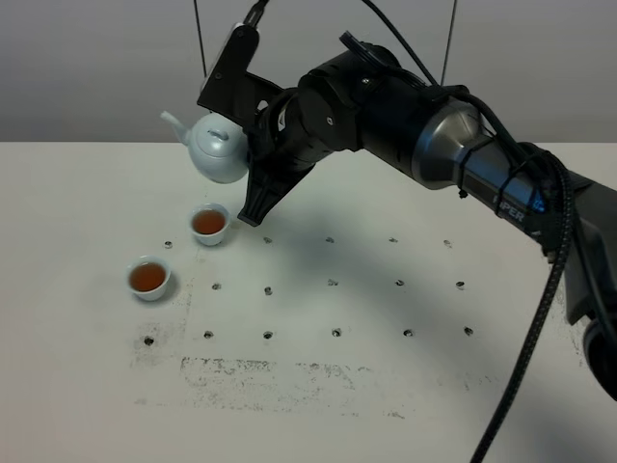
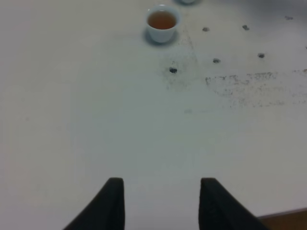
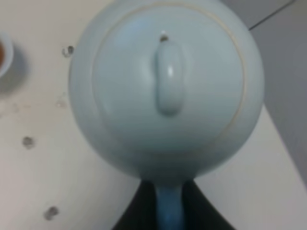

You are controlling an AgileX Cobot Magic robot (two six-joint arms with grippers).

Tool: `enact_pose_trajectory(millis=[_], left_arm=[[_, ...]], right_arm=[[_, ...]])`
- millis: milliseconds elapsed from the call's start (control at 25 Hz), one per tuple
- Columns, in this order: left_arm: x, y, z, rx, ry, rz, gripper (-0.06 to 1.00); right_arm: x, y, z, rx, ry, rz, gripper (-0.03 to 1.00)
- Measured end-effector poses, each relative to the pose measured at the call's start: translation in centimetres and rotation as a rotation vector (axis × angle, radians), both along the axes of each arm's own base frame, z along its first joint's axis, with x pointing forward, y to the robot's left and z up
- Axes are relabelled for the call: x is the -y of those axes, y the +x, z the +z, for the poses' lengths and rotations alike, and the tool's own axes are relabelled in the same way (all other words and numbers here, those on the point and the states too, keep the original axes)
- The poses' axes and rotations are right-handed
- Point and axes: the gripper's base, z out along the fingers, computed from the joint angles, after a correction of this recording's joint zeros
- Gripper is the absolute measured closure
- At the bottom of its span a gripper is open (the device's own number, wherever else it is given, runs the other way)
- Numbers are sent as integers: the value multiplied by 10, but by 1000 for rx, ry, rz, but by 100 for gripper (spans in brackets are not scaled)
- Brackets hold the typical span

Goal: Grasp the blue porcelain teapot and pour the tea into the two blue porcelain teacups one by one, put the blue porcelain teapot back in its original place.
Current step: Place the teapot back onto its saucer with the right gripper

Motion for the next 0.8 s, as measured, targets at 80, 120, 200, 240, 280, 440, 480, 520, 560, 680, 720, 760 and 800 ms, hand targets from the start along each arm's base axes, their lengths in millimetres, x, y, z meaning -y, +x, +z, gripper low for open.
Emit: enact_pose_trajectory(millis=[80, 120, 200, 240, 280, 440, 480, 520, 560, 680, 720, 760, 800], left_arm=[[0, 0, 0, 0, 0, 0, 52], [0, 0, 0, 0, 0, 0, 52], [0, 0, 0, 0, 0, 0, 52], [0, 0, 0, 0, 0, 0, 52], [0, 0, 0, 0, 0, 0, 52], [0, 0, 0, 0, 0, 0, 52], [0, 0, 0, 0, 0, 0, 52], [0, 0, 0, 0, 0, 0, 52], [0, 0, 0, 0, 1, 1, 52], [0, 0, 0, 0, 1, 1, 52], [0, 0, 0, 0, 1, 1, 52], [0, 0, 0, 0, 1, 1, 52], [0, 0, 0, 0, 1, 1, 52]], right_arm=[[7, -4, -4, -59, 52, -59, 89], [9, -6, -7, -94, 73, -89, 89], [11, -8, -17, -158, 105, -154, 89], [12, -10, -22, -185, 119, -180, 89], [12, -11, -27, -206, 129, -206, 89], [13, -10, -40, -233, 182, -274, 89], [13, -8, -43, -237, 191, -287, 89], [12, -6, -47, -237, 198, -294, 89], [13, -4, -50, -241, 202, -304, 89], [14, 1, -68, -270, 189, -328, 89], [15, 2, -73, -279, 186, -335, 89], [16, 4, -79, -290, 183, -346, 89], [16, 5, -84, -297, 180, -352, 89]])
